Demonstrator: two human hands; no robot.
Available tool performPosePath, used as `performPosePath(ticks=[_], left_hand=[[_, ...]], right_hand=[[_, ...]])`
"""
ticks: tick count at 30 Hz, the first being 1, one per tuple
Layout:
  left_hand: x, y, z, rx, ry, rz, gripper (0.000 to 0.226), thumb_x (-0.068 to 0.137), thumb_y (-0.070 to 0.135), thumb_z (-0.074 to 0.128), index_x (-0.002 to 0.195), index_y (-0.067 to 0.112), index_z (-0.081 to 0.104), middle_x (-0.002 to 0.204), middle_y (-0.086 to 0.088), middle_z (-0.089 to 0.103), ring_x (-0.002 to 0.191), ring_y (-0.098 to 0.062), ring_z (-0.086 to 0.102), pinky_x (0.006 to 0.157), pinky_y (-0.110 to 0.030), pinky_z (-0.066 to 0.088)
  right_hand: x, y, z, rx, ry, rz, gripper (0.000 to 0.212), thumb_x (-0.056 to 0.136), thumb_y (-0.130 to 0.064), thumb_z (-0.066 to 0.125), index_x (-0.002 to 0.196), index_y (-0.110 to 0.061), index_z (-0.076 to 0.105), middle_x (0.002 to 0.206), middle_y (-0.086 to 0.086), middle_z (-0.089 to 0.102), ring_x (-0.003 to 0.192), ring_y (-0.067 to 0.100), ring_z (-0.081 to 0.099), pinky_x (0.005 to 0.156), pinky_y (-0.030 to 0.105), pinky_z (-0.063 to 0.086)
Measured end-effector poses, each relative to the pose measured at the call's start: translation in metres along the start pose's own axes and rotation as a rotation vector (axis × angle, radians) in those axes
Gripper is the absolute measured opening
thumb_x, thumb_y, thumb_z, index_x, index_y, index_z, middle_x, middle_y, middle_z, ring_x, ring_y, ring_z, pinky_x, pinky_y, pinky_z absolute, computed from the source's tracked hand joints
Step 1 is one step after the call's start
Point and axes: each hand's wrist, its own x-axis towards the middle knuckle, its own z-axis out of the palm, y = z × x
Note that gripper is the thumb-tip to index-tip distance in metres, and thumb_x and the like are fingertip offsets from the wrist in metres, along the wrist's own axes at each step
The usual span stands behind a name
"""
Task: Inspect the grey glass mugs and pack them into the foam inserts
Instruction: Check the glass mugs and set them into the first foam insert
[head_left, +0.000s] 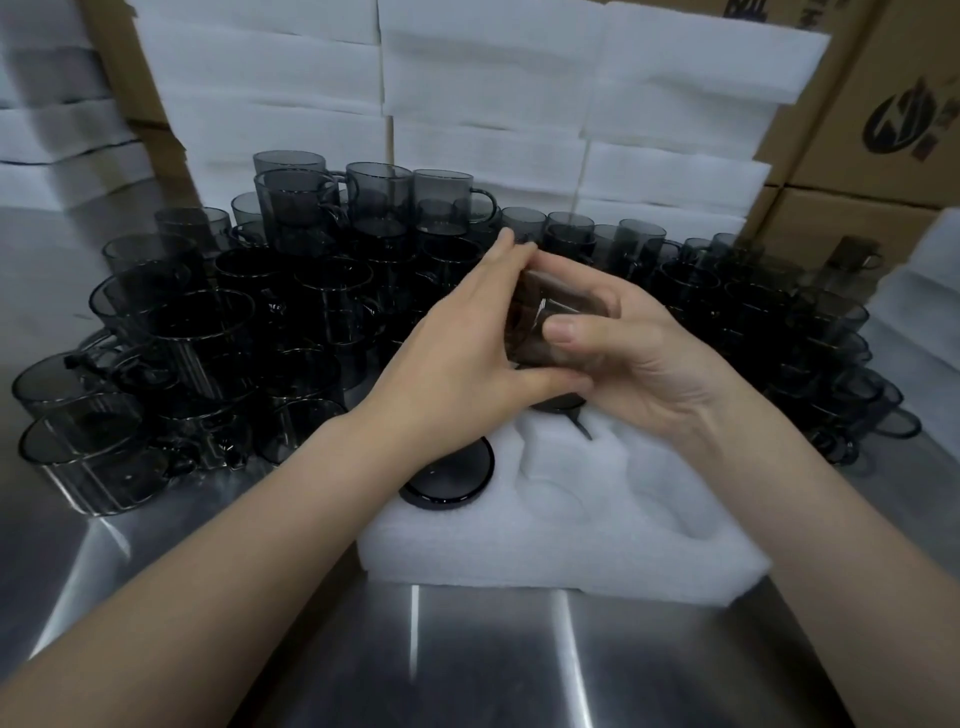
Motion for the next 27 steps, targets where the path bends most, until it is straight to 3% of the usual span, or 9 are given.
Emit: performPosePath(ticks=[3, 6, 10, 14, 19, 23, 27], left_hand=[[-0.0017, 0.0006, -0.0033, -0.068, 0.021, 0.017, 0.096, 0.063, 0.044, 0.082, 0.145, 0.022, 0.038, 0.156, 0.0, 0.035, 0.143, -0.014, 0.033, 0.115, -0.035, 0.032], [-0.0024, 0.0027, -0.0058, -0.118, 0.014, 0.036, 0.094, 0.069, 0.031, 0.086, 0.146, 0.019, 0.034, 0.152, -0.001, 0.04, 0.141, -0.018, 0.036, 0.114, -0.04, 0.034], [-0.0019, 0.0052, -0.0064, -0.146, -0.013, 0.089, 0.091, 0.073, 0.022, 0.084, 0.146, 0.012, 0.031, 0.147, -0.001, 0.041, 0.144, -0.022, 0.031, 0.115, -0.045, 0.029], [-0.0014, 0.0042, -0.005, -0.129, -0.053, 0.135, 0.075, 0.074, 0.023, 0.082, 0.136, 0.011, 0.04, 0.161, 0.0, 0.019, 0.151, -0.022, 0.009, 0.118, -0.054, 0.019], [-0.0004, 0.0019, -0.0048, -0.102, -0.074, 0.183, 0.083, 0.076, 0.021, 0.081, 0.144, 0.013, 0.033, 0.163, 0.0, 0.007, 0.151, -0.024, 0.0, 0.119, -0.058, 0.013], [0.001, -0.0001, -0.0045, -0.052, -0.076, 0.235, 0.092, 0.076, 0.019, 0.08, 0.148, 0.018, 0.024, 0.164, -0.004, 0.001, 0.151, -0.026, -0.002, 0.118, -0.06, 0.012], [0.0025, -0.0014, -0.0049, -0.011, -0.074, 0.281, 0.097, 0.075, 0.017, 0.082, 0.146, 0.028, 0.017, 0.164, -0.004, -0.002, 0.151, -0.027, -0.003, 0.118, -0.061, 0.013]], right_hand=[[-0.0011, 0.0005, 0.0014, -0.03, 0.039, 0.022, 0.049, 0.081, -0.01, 0.062, 0.128, -0.001, 0.054, 0.114, 0.016, 0.063, 0.102, 0.027, 0.064, 0.081, 0.03, 0.056], [-0.0023, 0.0001, 0.0035, -0.052, 0.074, 0.008, 0.06, 0.078, -0.026, 0.065, 0.132, -0.002, 0.052, 0.116, 0.018, 0.062, 0.103, 0.03, 0.064, 0.07, 0.032, 0.057], [-0.0022, -0.0011, 0.0057, -0.009, 0.094, -0.022, 0.058, 0.078, -0.028, 0.067, 0.13, -0.004, 0.055, 0.109, 0.016, 0.065, 0.095, 0.029, 0.068, 0.062, 0.029, 0.055], [-0.0022, -0.0028, 0.0044, -0.018, 0.074, -0.019, 0.063, 0.071, -0.035, 0.08, 0.124, -0.006, 0.061, 0.107, 0.015, 0.067, 0.095, 0.032, 0.068, 0.071, 0.038, 0.054], [-0.0031, -0.0005, -0.0024, -0.011, 0.063, -0.023, 0.063, 0.069, -0.033, 0.083, 0.124, -0.009, 0.063, 0.11, 0.015, 0.068, 0.098, 0.034, 0.067, 0.094, 0.061, 0.031], [-0.0036, -0.004, -0.0006, 0.037, 0.019, -0.006, 0.067, 0.07, -0.03, 0.082, 0.13, -0.009, 0.058, 0.113, 0.014, 0.068, 0.103, 0.034, 0.066, 0.092, 0.051, 0.045], [-0.0032, -0.0038, -0.0025, 0.074, 0.007, 0.002, 0.08, 0.069, -0.027, 0.082, 0.139, -0.007, 0.05, 0.116, 0.018, 0.064, 0.105, 0.037, 0.063, 0.092, 0.052, 0.046]])
